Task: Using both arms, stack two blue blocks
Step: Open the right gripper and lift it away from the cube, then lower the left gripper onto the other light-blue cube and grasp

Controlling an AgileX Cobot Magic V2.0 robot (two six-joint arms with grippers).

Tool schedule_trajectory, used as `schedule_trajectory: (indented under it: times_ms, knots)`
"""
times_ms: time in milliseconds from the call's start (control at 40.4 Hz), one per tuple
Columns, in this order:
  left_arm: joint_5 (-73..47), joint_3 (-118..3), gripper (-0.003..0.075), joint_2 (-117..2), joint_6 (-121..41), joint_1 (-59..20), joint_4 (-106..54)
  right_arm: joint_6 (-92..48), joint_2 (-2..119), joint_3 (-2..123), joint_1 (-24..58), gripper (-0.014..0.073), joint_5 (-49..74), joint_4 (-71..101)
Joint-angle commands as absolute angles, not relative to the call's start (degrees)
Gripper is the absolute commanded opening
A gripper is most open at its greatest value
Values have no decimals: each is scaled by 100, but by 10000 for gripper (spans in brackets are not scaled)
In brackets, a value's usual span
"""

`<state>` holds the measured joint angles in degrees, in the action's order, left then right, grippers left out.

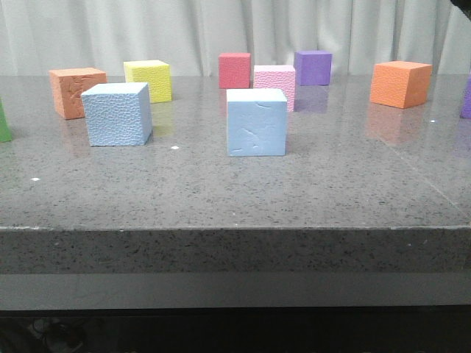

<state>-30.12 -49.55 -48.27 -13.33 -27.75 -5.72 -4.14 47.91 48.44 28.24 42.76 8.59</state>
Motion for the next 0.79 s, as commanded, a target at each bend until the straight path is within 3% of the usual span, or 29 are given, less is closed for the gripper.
schedule_trajectory:
  times_ms: [0, 420, 766]
  knots:
    - [-2871, -5575, 599, -5442, -1014, -2776, -522, -398, 4745, 4991, 2816, 653, 3893, 845]
    - [-4914, -8410, 621, -8543, 1242, -2776, 961, -398, 4745, 4991, 2816, 653, 3893, 845]
    - [-5841, -9741, 621, -10086, 1663, -2749, 887, -398, 4745, 4991, 2816, 653, 3893, 845]
